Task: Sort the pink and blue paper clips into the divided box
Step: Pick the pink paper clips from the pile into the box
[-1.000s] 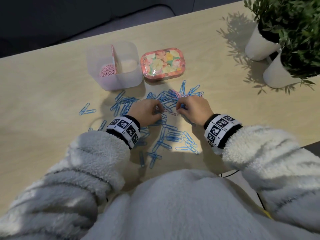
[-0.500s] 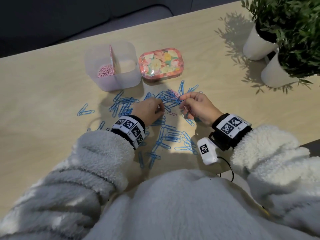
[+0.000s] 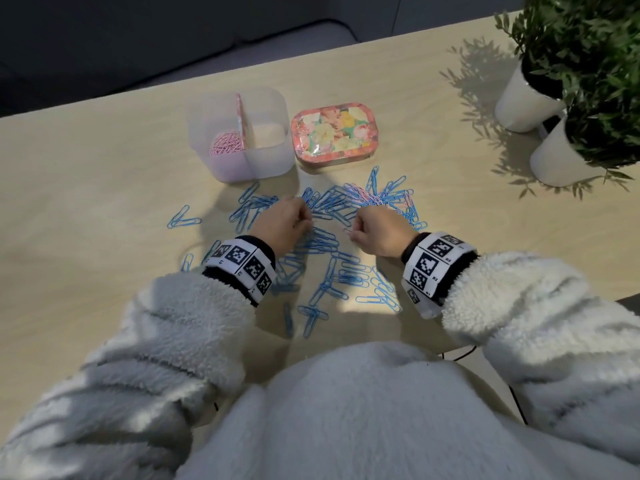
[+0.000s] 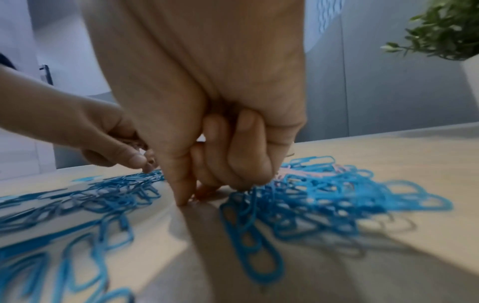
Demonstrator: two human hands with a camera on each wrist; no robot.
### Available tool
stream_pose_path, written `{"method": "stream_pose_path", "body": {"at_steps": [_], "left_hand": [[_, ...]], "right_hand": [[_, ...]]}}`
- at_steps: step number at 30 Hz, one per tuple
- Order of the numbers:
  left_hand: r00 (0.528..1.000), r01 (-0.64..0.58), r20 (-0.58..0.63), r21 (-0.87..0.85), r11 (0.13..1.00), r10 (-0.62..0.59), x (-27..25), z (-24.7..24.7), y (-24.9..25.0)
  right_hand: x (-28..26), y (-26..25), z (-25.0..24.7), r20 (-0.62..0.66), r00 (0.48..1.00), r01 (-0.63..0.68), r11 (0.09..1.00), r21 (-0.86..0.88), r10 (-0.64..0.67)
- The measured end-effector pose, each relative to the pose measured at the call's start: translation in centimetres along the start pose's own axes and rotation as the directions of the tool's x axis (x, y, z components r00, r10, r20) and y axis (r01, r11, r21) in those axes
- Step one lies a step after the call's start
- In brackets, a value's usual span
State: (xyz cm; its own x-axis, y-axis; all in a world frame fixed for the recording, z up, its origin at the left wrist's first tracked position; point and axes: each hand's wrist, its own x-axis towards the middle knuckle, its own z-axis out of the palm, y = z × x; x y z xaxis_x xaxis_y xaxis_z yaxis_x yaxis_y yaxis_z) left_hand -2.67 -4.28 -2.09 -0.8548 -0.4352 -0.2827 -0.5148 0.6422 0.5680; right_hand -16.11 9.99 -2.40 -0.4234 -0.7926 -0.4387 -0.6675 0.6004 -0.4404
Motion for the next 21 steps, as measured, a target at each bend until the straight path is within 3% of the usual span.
{"method": "stream_pose_path", "body": {"at_steps": [2, 5, 8, 10, 12, 14, 18, 21], "left_hand": [[0.997, 0.012, -0.073, -0.095, 0.995, -0.019, -0.6, -0.9, -0.3], [0.971, 0.016, -0.227, -0.235, 0.972, -0.071, -1.4, -3.5, -0.6], [0.891, -0.015, -0.450, -0.164, 0.986, -0.061, -0.8, -7.6, -1.4], [0.825, 0.016, -0.559, -0.120, 0.993, -0.081, 0.4, -10.4, -2.3], [0.812, 0.109, -0.554, -0.168, 0.980, -0.185, 1.7, -12.5, -3.2], [0.836, 0.196, -0.486, -0.169, 0.966, -0.254, 3.0, -13.6, -3.7], [0.889, 0.254, -0.374, -0.080, 0.964, -0.265, 4.2, -13.6, -3.3], [0.903, 0.298, -0.307, -0.062, 0.953, -0.302, 4.8, -13.2, -2.8]], "right_hand": [[0.3, -0.1, -0.2, 0.032, 0.999, 0.019, 0.999, -0.029, -0.018], [0.1, -0.4, 0.1, -0.028, 0.998, 0.046, 0.986, -0.163, -0.051], [0.1, -0.6, 0.4, -0.057, 0.994, 0.081, 0.976, -0.203, -0.095], [0.4, -1.0, -0.4, -0.048, 0.996, 0.079, 0.997, -0.020, -0.080], [0.9, -2.2, -2.3, -0.004, 1.000, 0.020, 0.956, 0.292, -0.020], [1.6, -4.2, -4.4, 0.069, 0.997, -0.059, 0.842, 0.536, 0.027], [3.9, -8.5, -7.7, 0.104, 0.995, -0.077, 0.647, 0.759, -0.004], [6.0, -11.5, -8.7, 0.182, 0.982, -0.145, 0.458, 0.877, -0.039]]}}
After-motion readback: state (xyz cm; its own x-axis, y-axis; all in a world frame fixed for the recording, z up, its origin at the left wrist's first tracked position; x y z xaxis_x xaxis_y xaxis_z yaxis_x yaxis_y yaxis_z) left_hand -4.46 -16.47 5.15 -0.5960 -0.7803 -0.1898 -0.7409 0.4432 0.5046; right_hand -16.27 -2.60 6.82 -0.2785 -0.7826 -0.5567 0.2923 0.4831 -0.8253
